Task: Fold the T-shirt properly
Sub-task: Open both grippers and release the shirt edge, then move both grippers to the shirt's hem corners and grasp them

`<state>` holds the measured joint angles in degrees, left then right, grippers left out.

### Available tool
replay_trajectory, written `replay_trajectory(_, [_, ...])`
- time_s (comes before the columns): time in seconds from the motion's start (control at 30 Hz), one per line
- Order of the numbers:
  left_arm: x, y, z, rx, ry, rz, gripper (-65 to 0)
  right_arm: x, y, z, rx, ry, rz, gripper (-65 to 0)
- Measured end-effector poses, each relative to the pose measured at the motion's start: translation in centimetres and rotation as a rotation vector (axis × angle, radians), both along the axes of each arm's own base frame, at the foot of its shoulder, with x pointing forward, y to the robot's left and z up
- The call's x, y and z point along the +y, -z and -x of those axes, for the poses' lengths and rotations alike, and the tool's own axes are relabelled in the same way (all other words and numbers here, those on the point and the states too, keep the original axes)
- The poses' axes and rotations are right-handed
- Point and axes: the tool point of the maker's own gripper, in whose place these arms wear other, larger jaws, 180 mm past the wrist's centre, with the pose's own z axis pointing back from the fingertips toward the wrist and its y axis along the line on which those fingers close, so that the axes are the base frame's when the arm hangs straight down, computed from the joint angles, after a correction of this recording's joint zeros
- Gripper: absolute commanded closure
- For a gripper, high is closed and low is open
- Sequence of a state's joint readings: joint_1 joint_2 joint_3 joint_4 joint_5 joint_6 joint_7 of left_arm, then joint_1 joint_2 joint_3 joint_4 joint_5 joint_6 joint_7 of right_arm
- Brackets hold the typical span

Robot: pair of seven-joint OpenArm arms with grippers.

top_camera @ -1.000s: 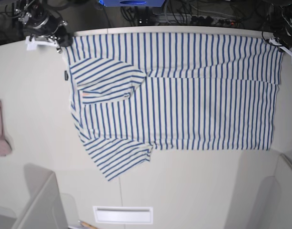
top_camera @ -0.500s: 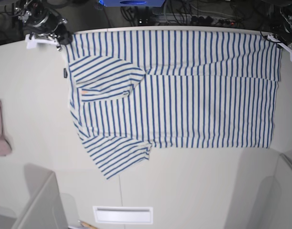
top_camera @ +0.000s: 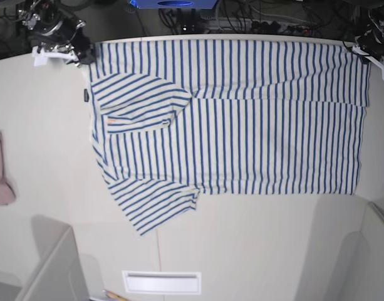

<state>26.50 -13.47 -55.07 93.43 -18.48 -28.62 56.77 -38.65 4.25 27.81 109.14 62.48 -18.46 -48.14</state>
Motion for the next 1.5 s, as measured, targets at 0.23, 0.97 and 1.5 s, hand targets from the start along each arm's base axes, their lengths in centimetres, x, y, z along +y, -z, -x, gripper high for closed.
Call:
replay_trajectory(0.23, [3.3, -5.1, 0.7, -0.110, -0.103, -0.133, -49.5, -4.5, -1.5, 0.3, -0.025, 0.087, 0.096, -26.7])
replay_trajectory(0.97, [-1.0, -9.1, -12.5, -0.226, 0.175, -0.268, 0.0, -4.3, -2.5, -18.9, -0.218, -0.138, 0.209, -27.2])
replay_trajectory(1.5, [-3.3, -8.1, -14.3, -0.196, 0.272, -0.268, 0.0, -3.2, -0.2, -32.1, -0.243, -0.352, 0.157, -38.6])
